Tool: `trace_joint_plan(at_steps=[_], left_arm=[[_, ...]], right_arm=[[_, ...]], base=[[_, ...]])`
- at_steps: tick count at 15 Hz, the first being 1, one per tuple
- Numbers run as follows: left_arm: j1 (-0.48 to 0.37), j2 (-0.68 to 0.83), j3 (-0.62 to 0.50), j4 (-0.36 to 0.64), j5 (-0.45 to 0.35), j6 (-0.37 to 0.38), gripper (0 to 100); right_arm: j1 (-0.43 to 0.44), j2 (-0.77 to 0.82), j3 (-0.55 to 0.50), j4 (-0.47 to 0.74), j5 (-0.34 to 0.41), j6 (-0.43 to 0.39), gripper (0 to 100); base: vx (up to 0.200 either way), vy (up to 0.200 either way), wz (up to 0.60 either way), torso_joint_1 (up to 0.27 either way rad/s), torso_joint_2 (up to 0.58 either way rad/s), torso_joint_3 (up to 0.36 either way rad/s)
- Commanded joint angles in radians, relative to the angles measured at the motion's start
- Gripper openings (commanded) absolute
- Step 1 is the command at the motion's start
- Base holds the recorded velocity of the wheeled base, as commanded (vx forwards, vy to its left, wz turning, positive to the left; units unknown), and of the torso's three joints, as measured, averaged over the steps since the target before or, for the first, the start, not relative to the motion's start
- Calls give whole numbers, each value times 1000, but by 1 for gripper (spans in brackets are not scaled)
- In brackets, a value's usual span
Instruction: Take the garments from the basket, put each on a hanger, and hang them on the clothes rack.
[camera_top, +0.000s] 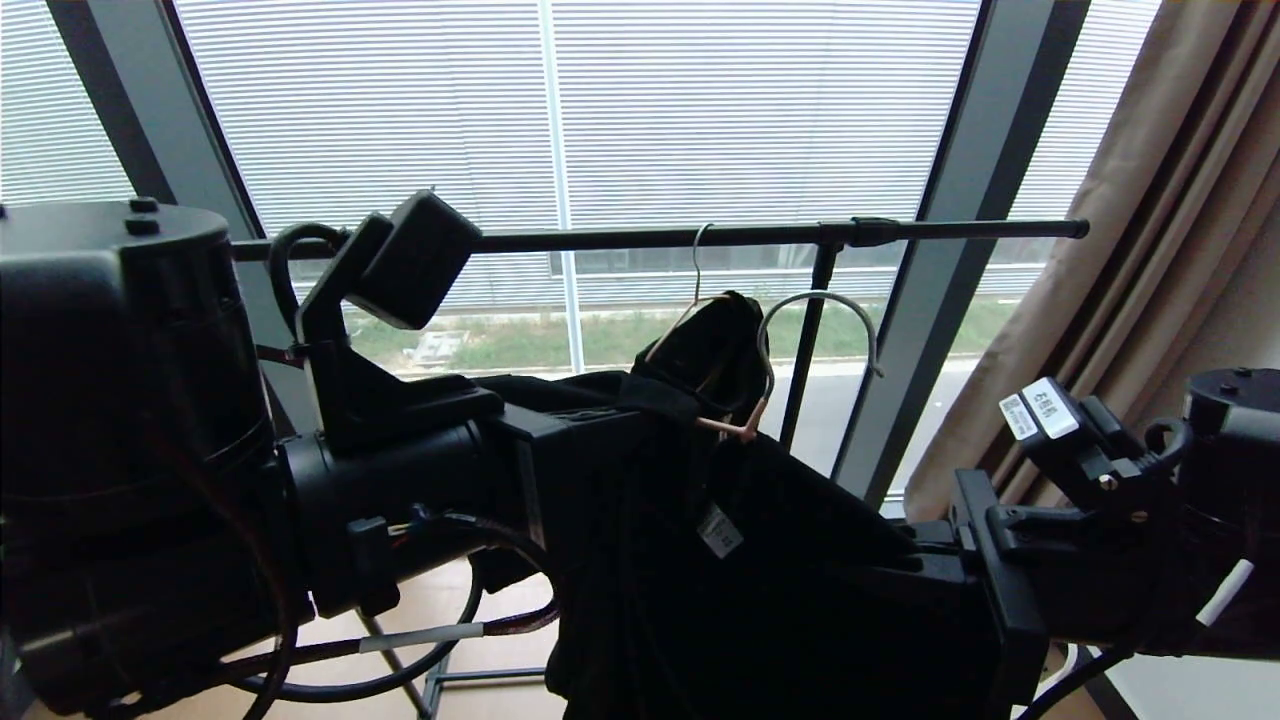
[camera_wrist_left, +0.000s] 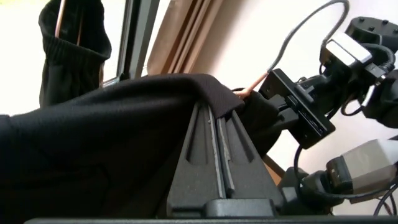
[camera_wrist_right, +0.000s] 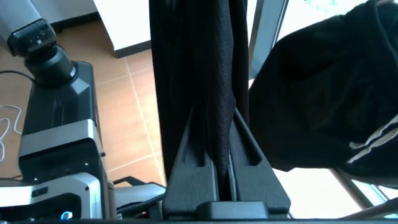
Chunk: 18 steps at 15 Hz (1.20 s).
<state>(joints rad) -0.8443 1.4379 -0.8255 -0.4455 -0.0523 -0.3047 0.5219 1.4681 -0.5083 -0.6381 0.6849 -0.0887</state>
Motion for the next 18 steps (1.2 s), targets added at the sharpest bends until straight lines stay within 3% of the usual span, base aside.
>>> trace_joint_plan(at_steps=[1, 5, 10, 11, 13, 18], left_arm=[[-3, 12, 16, -1, 0, 2, 0], [-1, 9, 39, -24, 0, 27, 0], [-1, 7, 45, -41, -4, 50, 0], [-1, 7, 55, -51, -6, 53, 100], [2, 21, 118, -173, -35, 101, 100], [2, -24, 144, -185, -20, 104, 100]], right_arm=[[-2, 5, -3, -25, 1, 29, 0], [-8, 6, 16, -126, -1, 103, 0], [-14, -6, 22, -132, -1, 103, 0], [-14, -8, 24, -132, -1, 103, 0], [-14, -8, 25, -132, -1, 101, 0], [-34, -8, 30, -132, 1, 99, 0]], base=[[0, 0, 0, 0, 0, 0], [0, 0, 0, 0, 0, 0], [0, 0, 0, 0, 0, 0], [0, 0, 0, 0, 0, 0], [0, 0, 0, 0, 0, 0], [0, 0, 0, 0, 0, 0]])
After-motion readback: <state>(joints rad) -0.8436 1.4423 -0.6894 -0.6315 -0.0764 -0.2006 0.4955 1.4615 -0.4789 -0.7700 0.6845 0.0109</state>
